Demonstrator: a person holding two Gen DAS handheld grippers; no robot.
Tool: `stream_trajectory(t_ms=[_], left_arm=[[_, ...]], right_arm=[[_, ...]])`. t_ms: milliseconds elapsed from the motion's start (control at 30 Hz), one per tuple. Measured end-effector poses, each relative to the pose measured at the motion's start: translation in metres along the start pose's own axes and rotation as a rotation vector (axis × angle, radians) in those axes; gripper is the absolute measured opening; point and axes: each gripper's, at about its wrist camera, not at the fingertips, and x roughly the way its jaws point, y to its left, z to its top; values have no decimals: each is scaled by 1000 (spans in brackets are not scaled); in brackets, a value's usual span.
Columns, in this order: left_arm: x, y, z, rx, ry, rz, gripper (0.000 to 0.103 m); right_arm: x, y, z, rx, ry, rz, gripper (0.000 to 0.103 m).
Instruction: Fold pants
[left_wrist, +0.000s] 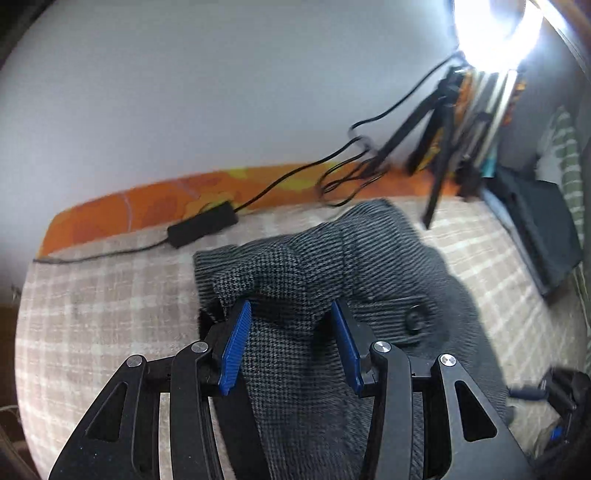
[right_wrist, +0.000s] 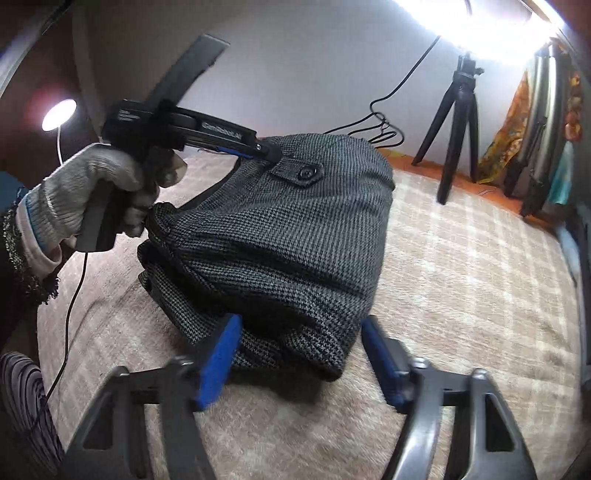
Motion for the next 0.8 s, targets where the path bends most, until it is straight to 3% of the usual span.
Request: stream_trajectory(t_ms=[33,67,133,300,400,500,533,633,700,733,800], left_arm=[[6,4,-3,-6,3,18,42],[10,7,-6,-3,-1,19,42],[12,11,-11,11,-29,5,42],[5,10,-8,41,-7,7,42],[-14,17,-11,-9,-27,25,41],[-42,30,-23,-112,-39,-62,44],[-49,32,-28,-127,-44,-73,48],[-70,25,-53,-131,-50,-95,56],[-72,24,-66,-151,-37,-111,58],[-73,29,-74,-194,-31,-140,58],[-69,38,-81,-284,-24,-195,60]], right_arm=[[6,1,0,-5,22,-13,24],[9,2,-2,-13,33,-17,19],[10,4,-7,-16,42,2,15],[6,-1,-12,-21,53,5,11],[2,-5,-11,-24,45,16,13],[-11,-17,-4,31,10,48,31],[-17,-24,-2,64,-13,69,42],[-26,-38,4,131,-45,103,50],[-29,-45,8,169,-64,122,62],[-30,-50,11,195,-72,130,71],[-31,-56,16,225,-79,159,77]])
